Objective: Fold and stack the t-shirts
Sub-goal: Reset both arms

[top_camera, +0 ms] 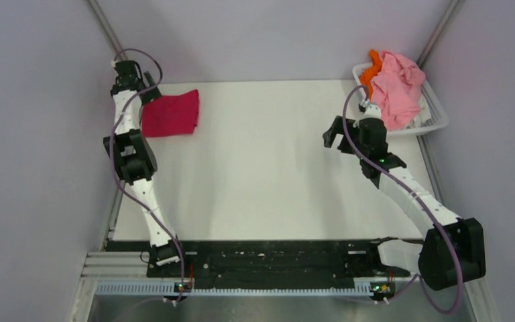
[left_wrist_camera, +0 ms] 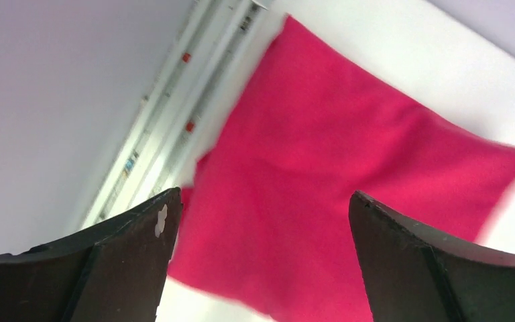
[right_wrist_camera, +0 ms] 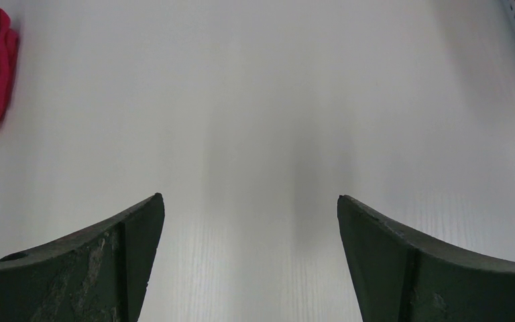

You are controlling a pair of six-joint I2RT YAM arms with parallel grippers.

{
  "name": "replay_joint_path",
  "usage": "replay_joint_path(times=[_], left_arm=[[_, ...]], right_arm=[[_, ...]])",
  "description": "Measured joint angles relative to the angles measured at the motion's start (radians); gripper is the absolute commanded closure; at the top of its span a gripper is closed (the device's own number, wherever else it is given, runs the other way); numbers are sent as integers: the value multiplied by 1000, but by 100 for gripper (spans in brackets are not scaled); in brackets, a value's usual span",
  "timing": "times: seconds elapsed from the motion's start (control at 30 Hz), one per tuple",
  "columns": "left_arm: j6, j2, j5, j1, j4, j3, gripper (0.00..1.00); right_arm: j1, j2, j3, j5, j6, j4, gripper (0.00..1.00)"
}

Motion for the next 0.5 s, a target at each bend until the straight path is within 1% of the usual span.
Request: replay_joint_path(times=[0.07,0.2,0.27,0.3,0.37,0.4,0.5], left_arm=[[-17,-91,37,-13,2,-80,1],[-84,-333,138,-47,34,-301,1],[-133,-480,200,-79,71,-452,1],[-158,-573,228,-103,121,-568,1],[-192,-774,257,-180,188,-818,1],[-204,-857,261,-229,206,-919,1],[-237,-1112,263,-441,290,-1256,1]], right_arm=[[0,-29,-24,-3,11,2,1],[0,-171,-121,5,63,-28,1],[0,-246,-156,19,94,-54,1],[0,-281,-171,24,106,-66,1],[-1,-354,-204,32,125,-91,1],[-1,-392,-223,35,133,-106,1],[-1,-515,-288,47,153,-154,1]])
